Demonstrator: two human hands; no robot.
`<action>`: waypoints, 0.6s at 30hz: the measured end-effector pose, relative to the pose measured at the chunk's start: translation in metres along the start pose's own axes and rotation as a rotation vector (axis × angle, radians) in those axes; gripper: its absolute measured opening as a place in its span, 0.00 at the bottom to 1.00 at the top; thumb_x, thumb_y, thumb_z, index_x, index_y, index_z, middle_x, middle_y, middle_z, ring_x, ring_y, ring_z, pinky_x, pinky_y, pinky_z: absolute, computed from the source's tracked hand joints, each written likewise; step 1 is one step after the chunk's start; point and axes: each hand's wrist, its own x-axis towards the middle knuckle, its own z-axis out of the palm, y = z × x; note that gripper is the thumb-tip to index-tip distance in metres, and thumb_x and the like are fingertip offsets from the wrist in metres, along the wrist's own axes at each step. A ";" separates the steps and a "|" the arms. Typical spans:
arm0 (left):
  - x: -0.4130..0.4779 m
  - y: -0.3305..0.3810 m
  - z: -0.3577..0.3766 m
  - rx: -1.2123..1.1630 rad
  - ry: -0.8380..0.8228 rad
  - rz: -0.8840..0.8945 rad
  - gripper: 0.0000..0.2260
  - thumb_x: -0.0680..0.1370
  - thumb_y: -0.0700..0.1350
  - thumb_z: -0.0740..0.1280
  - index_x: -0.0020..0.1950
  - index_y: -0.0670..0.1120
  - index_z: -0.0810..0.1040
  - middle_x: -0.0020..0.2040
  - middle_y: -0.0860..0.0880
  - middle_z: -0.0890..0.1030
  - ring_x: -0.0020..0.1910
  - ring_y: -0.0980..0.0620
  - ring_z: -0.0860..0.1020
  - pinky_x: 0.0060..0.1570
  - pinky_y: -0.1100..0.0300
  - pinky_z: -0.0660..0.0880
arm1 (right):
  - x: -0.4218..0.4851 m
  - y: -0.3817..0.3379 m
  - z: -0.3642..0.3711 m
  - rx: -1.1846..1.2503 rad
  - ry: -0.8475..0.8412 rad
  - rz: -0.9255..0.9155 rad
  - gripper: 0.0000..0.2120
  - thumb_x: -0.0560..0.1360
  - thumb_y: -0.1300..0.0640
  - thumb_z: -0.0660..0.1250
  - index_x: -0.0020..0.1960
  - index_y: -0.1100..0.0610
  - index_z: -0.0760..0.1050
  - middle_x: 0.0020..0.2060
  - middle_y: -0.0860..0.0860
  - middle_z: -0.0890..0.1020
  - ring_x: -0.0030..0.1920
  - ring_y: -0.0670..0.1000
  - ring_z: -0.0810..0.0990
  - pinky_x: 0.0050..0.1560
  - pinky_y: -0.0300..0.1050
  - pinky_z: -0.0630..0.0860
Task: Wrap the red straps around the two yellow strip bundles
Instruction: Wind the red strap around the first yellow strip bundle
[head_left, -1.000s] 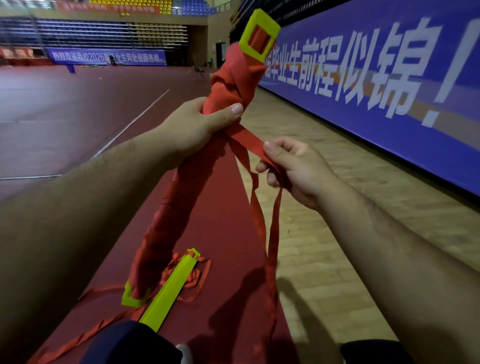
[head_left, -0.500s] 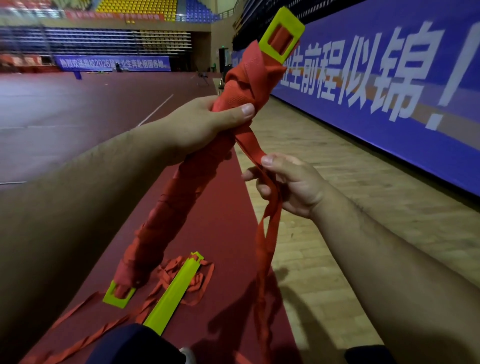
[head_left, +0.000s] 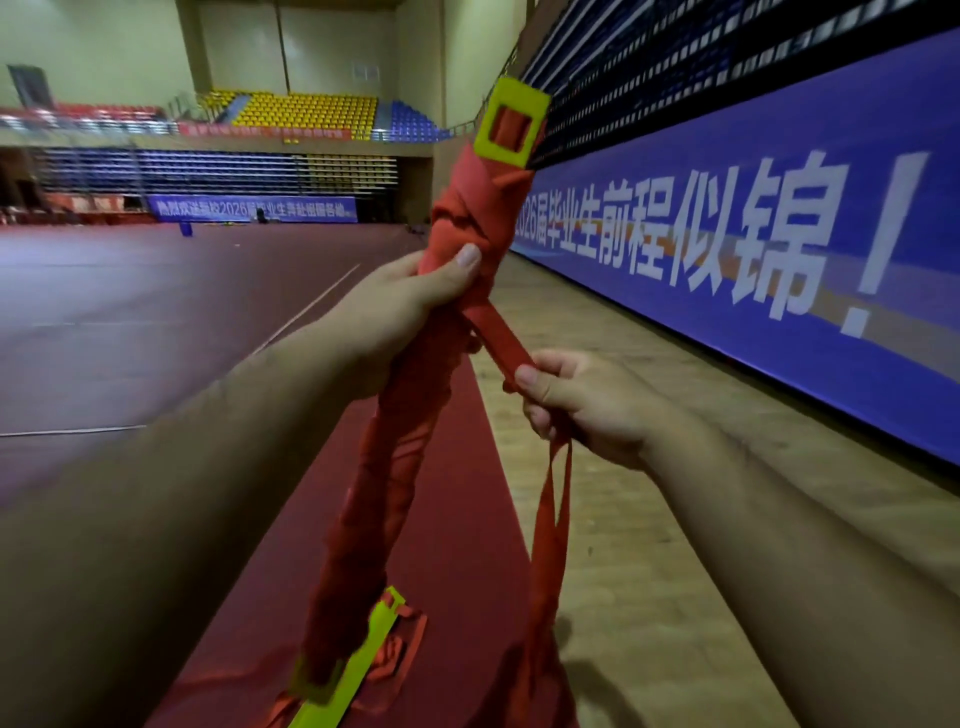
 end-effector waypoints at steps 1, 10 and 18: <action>-0.002 -0.004 -0.001 -0.071 0.003 -0.039 0.12 0.80 0.56 0.65 0.48 0.47 0.75 0.32 0.46 0.79 0.27 0.51 0.78 0.28 0.60 0.76 | -0.003 0.005 0.002 0.067 0.014 0.013 0.08 0.83 0.57 0.60 0.50 0.60 0.75 0.27 0.48 0.73 0.29 0.45 0.70 0.34 0.39 0.66; -0.022 -0.036 0.005 -0.348 -0.005 -0.171 0.21 0.76 0.60 0.62 0.47 0.43 0.84 0.37 0.45 0.81 0.34 0.49 0.82 0.35 0.57 0.80 | -0.018 0.024 0.006 -0.303 -0.099 -0.029 0.08 0.79 0.61 0.67 0.49 0.67 0.80 0.39 0.56 0.82 0.41 0.54 0.79 0.48 0.47 0.76; -0.028 -0.054 0.011 -0.228 0.004 -0.137 0.30 0.68 0.70 0.67 0.50 0.43 0.79 0.37 0.48 0.80 0.31 0.53 0.78 0.31 0.60 0.76 | -0.018 0.057 0.031 0.006 -0.113 0.065 0.08 0.82 0.55 0.63 0.50 0.60 0.70 0.26 0.45 0.68 0.26 0.43 0.65 0.31 0.39 0.60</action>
